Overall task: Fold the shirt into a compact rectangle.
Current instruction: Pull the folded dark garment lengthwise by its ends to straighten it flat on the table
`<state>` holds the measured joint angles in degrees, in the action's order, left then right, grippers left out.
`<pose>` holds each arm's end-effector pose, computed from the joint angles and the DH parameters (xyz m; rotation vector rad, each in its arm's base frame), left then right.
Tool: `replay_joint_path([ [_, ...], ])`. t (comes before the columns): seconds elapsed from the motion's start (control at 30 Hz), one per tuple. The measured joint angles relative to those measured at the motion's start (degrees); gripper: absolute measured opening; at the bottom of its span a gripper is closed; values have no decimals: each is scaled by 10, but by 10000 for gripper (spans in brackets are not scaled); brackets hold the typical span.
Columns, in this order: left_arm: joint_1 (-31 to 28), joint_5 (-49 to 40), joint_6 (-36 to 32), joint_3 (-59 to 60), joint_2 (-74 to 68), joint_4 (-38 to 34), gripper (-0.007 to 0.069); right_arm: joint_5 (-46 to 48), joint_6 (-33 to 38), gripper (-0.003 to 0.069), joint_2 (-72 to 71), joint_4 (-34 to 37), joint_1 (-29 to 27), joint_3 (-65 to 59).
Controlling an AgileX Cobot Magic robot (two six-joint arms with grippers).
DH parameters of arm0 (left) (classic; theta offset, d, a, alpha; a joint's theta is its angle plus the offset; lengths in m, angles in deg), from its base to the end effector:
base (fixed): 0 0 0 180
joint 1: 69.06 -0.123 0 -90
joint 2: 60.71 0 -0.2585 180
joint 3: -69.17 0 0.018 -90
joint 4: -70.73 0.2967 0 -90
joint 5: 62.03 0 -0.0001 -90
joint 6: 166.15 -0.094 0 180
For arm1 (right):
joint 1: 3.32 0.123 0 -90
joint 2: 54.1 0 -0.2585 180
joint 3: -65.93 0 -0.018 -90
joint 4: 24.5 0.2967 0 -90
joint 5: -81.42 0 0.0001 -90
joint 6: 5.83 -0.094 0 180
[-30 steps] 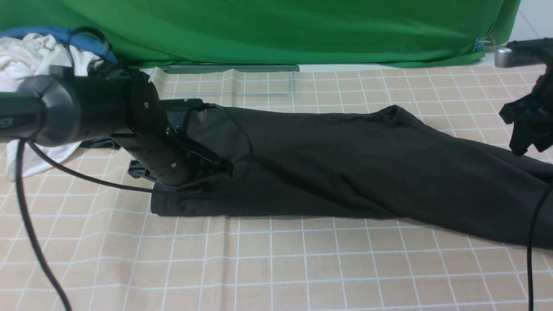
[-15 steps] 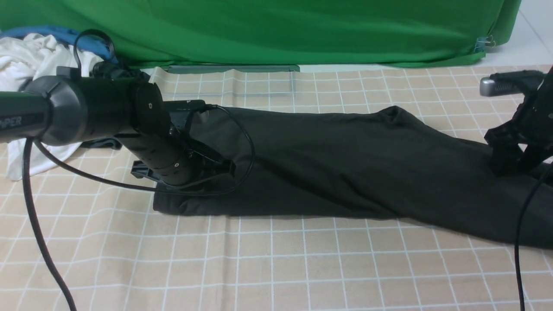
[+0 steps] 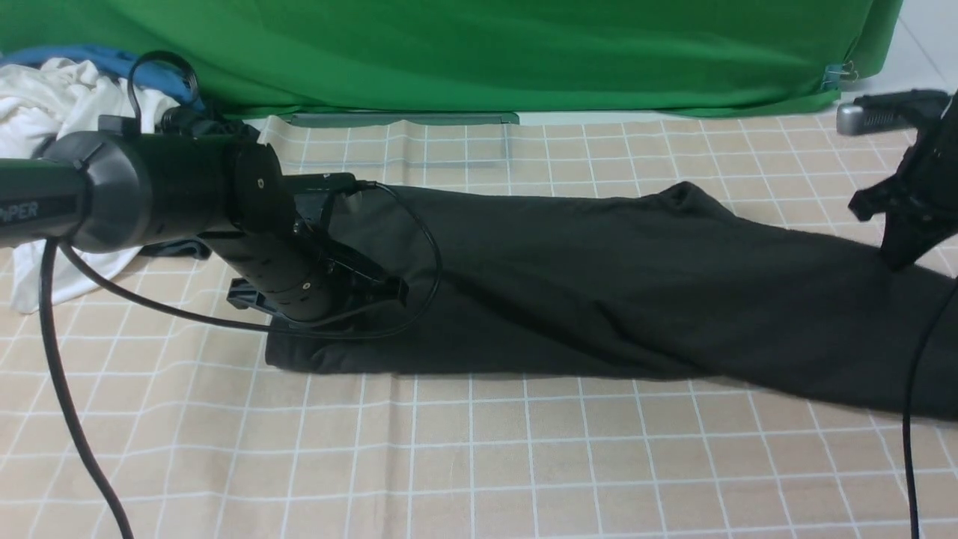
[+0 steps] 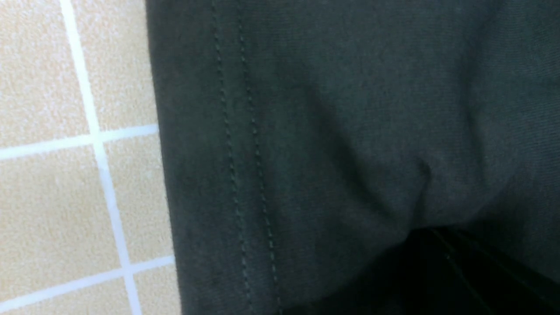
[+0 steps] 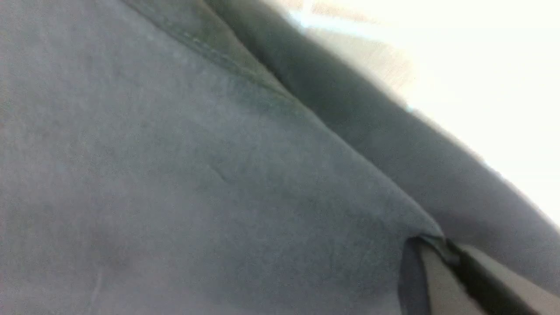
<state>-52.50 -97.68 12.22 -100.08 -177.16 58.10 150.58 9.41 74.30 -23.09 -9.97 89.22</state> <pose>0.3712 -0.1229 0.1006 0.2244 2.8446 -0.2759 0.4581 -0.0512 0.1721 -0.2161 3.0313 0.0061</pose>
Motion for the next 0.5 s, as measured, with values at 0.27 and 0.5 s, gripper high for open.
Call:
replay_joint_path([
  [0.27,0,0,0,-1,0,0,19,-38,0,49,12,-22,-4,15],
  [0.5,0,-1,-1,-2,0,0,19,-108,-33,178,32,-53,-6,16],
])
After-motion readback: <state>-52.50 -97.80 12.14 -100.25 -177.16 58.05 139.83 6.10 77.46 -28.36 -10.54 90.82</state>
